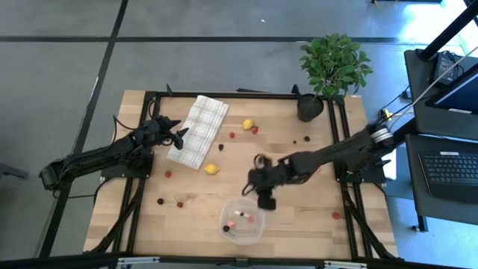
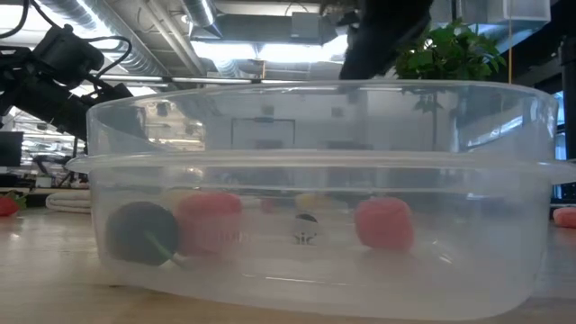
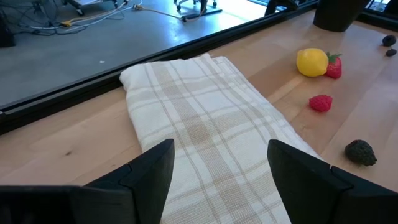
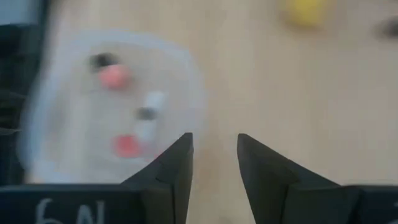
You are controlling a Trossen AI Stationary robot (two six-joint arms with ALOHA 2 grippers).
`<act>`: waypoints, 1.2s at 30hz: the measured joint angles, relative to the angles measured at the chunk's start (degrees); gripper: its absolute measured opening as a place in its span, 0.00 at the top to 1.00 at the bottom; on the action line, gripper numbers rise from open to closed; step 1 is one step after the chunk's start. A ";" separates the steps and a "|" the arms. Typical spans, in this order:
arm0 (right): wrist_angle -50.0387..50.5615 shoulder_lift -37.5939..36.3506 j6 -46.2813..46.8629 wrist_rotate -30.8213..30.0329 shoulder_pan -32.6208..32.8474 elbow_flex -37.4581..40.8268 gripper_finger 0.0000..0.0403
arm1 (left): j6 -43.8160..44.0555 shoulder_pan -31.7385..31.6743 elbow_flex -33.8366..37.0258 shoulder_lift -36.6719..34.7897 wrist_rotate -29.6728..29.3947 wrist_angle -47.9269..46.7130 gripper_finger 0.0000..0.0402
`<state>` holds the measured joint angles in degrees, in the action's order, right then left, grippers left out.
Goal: Pick and placing Produce into tupperware
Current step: Put the blueberry into the transparent bin
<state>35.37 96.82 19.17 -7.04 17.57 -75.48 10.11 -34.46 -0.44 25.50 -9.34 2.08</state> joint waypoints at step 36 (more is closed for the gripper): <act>8.11 -17.95 8.04 -0.39 -39.47 29.03 0.71 | 0.18 0.00 0.02 0.04 0.06 -0.03 0.38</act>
<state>43.48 78.87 27.21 -7.43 -21.89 -46.45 10.29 -34.46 -0.43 25.54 -9.28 2.05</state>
